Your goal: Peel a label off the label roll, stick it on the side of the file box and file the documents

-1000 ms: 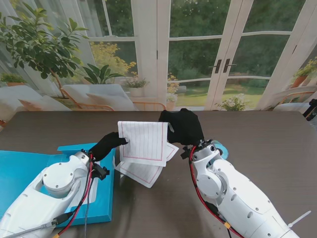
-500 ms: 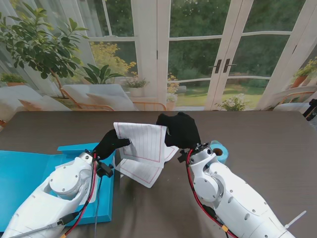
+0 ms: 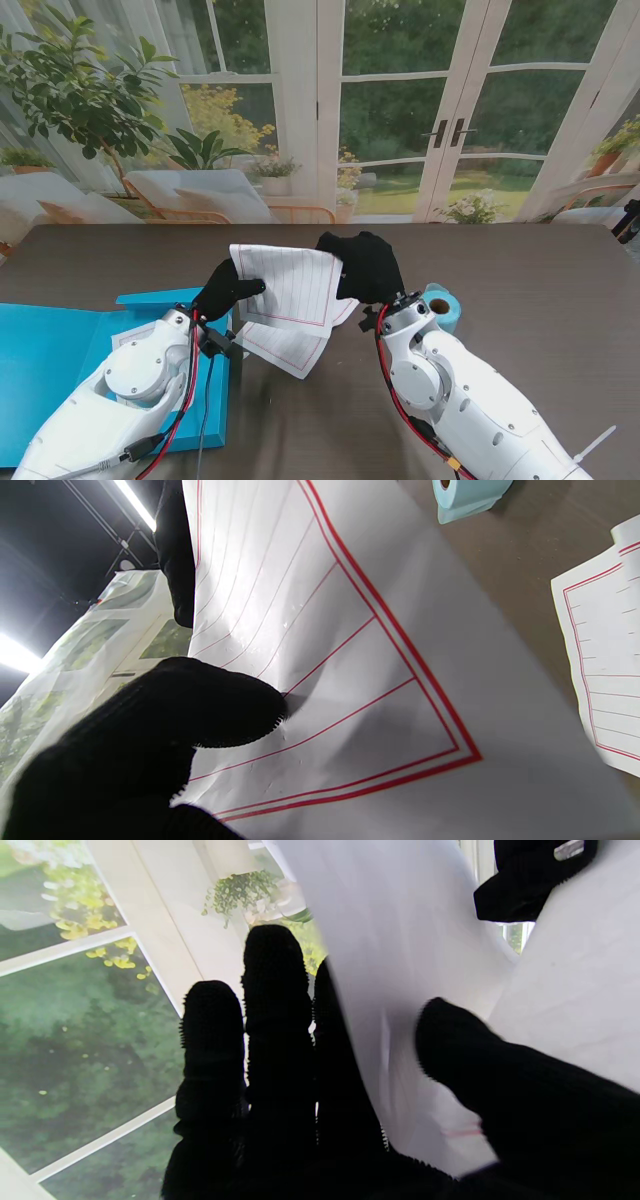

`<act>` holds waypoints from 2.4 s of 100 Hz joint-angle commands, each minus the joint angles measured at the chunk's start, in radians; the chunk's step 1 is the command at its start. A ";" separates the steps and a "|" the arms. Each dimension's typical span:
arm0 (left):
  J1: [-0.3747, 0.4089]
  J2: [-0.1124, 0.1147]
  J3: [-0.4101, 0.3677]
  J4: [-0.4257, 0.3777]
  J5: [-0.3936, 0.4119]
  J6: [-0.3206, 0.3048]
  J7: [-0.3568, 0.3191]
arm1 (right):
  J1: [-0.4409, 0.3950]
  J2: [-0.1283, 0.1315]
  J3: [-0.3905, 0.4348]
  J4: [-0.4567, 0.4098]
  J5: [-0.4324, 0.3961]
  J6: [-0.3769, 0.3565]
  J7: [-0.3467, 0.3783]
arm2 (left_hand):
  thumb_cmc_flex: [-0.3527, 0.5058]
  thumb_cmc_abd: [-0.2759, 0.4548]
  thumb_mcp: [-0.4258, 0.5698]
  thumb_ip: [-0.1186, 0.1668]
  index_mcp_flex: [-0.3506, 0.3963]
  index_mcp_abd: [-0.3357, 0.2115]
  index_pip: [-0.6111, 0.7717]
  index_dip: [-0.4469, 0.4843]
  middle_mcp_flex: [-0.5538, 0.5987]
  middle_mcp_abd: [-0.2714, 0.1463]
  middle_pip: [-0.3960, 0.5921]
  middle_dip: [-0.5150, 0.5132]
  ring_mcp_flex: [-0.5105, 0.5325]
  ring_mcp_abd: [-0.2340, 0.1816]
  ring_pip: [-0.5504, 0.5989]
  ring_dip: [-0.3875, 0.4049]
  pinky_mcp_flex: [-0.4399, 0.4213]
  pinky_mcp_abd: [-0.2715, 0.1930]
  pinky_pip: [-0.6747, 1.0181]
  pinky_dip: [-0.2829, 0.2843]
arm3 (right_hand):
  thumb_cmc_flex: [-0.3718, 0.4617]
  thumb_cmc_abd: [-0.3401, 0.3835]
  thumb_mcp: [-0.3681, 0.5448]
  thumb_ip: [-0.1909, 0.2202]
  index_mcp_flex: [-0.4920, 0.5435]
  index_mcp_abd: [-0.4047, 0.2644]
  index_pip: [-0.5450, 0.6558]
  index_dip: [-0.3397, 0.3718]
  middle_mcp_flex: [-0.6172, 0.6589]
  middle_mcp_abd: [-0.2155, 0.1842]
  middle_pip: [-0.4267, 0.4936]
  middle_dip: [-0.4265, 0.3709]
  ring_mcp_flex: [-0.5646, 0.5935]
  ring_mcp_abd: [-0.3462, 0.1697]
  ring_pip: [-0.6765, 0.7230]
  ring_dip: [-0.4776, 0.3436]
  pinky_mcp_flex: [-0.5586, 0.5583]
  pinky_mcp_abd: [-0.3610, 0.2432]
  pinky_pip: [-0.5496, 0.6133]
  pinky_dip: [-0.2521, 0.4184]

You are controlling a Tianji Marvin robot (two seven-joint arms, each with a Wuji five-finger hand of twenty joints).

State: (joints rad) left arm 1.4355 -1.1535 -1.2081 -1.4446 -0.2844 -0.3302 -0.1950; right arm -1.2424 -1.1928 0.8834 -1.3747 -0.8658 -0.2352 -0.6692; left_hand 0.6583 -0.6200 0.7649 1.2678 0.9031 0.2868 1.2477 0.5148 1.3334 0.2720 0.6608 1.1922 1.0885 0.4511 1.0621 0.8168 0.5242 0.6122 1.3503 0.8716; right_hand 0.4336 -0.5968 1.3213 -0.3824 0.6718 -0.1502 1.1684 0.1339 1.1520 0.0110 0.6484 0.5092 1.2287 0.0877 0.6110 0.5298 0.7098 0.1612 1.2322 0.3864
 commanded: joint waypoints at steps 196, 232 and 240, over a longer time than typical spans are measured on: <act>0.586 -0.001 -0.566 -0.264 0.308 0.246 0.114 | -0.027 0.054 0.034 -0.048 -0.062 0.005 0.218 | 0.053 0.003 0.082 0.047 -0.042 0.054 0.058 0.007 -0.010 -0.028 0.005 0.095 -0.112 0.062 0.030 0.046 -0.113 -0.053 0.042 0.001 | -0.270 -0.057 -0.121 0.221 -0.502 0.258 -0.314 0.132 -0.754 0.140 0.049 -0.153 -0.649 0.107 -0.182 -0.208 -0.469 0.056 -0.219 0.000; 0.555 -0.007 -0.555 -0.218 0.345 0.349 0.141 | -0.031 0.054 0.039 -0.047 -0.056 -0.010 0.224 | 0.041 0.027 0.089 0.038 -0.067 0.058 0.064 0.008 -0.041 -0.010 -0.001 0.109 -0.146 0.080 0.028 0.048 -0.145 -0.055 0.023 0.014 | -0.272 -0.045 -0.124 0.224 -0.504 0.264 -0.312 0.134 -0.753 0.138 0.048 -0.152 -0.643 0.105 -0.182 -0.208 -0.465 0.055 -0.218 0.000; 0.543 -0.008 -0.550 -0.209 0.350 0.369 0.146 | -0.033 0.054 0.040 -0.046 -0.053 -0.013 0.225 | 0.035 0.036 0.090 0.033 -0.081 0.060 0.067 0.010 -0.057 0.000 -0.002 0.117 -0.158 0.089 0.029 0.052 -0.154 -0.055 0.019 0.019 | -0.272 -0.041 -0.123 0.224 -0.505 0.265 -0.312 0.134 -0.752 0.138 0.049 -0.152 -0.641 0.104 -0.181 -0.208 -0.465 0.055 -0.218 0.000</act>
State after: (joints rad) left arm 1.9859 -1.1566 -1.7627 -1.6647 0.0656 0.0259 -0.0346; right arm -1.2675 -1.1380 0.9233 -1.4154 -0.9199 -0.2419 -0.4596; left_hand 0.6682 -0.6083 0.8036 1.2693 0.8387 0.3226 1.2568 0.5206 1.2821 0.2869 0.6579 1.2861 0.9479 0.4797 1.0658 0.8526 0.3895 0.5983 1.3450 0.8601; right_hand 0.1951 -0.6554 1.2037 -0.1841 0.1776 0.1031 0.8684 0.2755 0.3883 0.1498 0.7005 0.3681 0.5963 0.2026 0.4241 0.3322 0.6927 0.2269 1.0323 0.3787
